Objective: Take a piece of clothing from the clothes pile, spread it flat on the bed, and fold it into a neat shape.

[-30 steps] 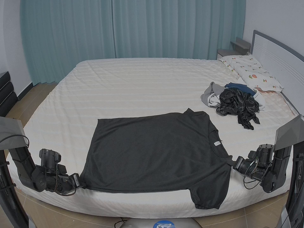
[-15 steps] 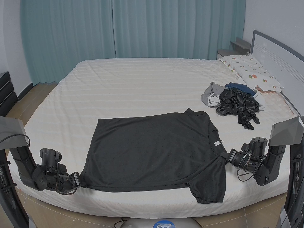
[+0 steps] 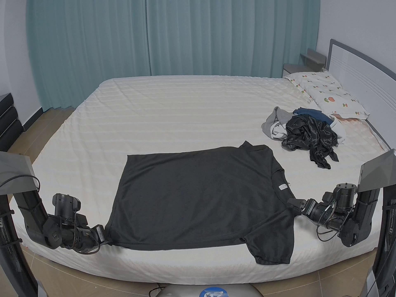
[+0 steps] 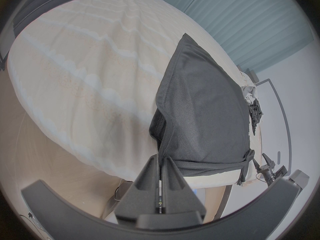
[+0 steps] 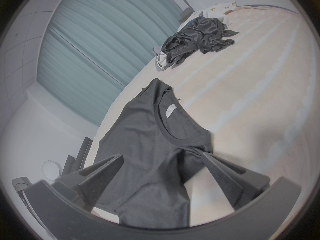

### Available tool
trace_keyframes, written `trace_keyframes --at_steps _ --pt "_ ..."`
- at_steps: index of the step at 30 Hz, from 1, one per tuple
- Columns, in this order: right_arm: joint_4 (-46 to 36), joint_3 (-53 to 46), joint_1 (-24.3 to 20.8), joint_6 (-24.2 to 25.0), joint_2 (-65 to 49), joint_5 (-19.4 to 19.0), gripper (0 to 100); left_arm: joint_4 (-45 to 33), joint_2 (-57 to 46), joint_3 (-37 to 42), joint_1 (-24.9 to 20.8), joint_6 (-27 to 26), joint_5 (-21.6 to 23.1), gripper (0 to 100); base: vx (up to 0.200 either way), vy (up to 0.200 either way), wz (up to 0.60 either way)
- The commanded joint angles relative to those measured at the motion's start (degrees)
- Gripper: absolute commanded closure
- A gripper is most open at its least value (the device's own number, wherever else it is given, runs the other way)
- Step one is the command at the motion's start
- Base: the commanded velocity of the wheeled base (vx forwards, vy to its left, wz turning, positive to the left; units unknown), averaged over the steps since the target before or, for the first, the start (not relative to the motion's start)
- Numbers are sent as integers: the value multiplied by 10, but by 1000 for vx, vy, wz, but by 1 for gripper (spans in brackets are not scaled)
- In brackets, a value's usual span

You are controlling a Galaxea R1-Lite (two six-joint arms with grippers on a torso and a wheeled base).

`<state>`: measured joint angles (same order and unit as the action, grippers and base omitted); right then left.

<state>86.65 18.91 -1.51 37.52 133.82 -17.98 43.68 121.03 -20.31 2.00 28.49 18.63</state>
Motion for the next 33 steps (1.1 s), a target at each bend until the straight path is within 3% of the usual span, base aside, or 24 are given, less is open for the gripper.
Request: trace_keyframes --at_steps 1,6,16,27,28,33 --pt "28 -73 -8 -1 -15 -19 0 0 1 0 0 0 0 100 0 0 0" --pt "29 -119 -30 -20 -17 -63 0 -1 1 -1 -1 1 0 100 0 0 0" --pt "29 -119 -46 -61 33 -63 0 -1 1 0 -1 0 0 100 0 0 0" --pt "30 -93 -51 -58 46 -68 0 -1 1 -1 -1 0 0 100 0 0 0" --pt "30 -88 -54 -57 52 -65 100 -1 1 -1 -1 0 0 100 0 0 0" --pt "30 -96 -52 -60 50 -62 100 0 1 -1 -1 0 0 100 0 0 0"
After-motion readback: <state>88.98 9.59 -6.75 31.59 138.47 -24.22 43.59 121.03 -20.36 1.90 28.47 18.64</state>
